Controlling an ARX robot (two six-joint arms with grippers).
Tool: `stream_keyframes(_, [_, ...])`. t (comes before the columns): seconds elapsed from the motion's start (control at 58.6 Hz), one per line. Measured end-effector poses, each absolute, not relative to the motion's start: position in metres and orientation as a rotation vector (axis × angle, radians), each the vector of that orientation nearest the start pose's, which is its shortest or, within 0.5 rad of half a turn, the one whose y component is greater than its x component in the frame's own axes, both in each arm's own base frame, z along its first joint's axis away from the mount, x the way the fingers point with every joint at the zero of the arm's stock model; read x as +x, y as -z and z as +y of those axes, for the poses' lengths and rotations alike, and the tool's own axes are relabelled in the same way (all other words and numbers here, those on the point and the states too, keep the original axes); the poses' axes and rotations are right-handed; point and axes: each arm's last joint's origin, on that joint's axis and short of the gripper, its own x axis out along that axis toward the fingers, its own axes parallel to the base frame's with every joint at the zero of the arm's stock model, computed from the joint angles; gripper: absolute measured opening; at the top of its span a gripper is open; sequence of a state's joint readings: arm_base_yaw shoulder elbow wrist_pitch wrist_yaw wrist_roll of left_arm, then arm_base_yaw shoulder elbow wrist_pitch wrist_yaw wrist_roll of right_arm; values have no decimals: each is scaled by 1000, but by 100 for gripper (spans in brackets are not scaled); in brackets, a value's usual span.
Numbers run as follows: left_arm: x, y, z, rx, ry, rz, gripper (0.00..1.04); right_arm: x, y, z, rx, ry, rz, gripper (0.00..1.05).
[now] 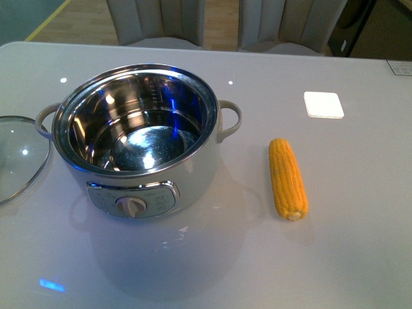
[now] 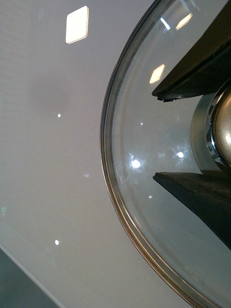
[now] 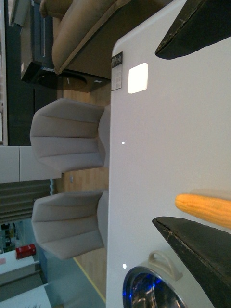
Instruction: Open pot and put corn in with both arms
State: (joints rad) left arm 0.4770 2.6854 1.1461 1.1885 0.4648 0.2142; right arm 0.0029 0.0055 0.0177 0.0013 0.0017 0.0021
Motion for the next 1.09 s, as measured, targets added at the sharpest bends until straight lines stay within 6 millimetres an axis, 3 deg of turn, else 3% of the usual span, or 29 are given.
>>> stream_keyframes(0.205, [374,56,179,53,20,309,43,97,-169,0,2,-1,-14,96])
stream_keyframes(0.58, [374,55,180,67,-6,307,100,97,-169,0,2,-1,-14,96])
stream_keyframes(0.733, [377,38,180,80,-7,277,98,97,-169,0,2,-1,-14,96])
stream_keyframes(1.092, [368,-37,173,114,-8,161,98,97,-169,0,2,-1,-14,96])
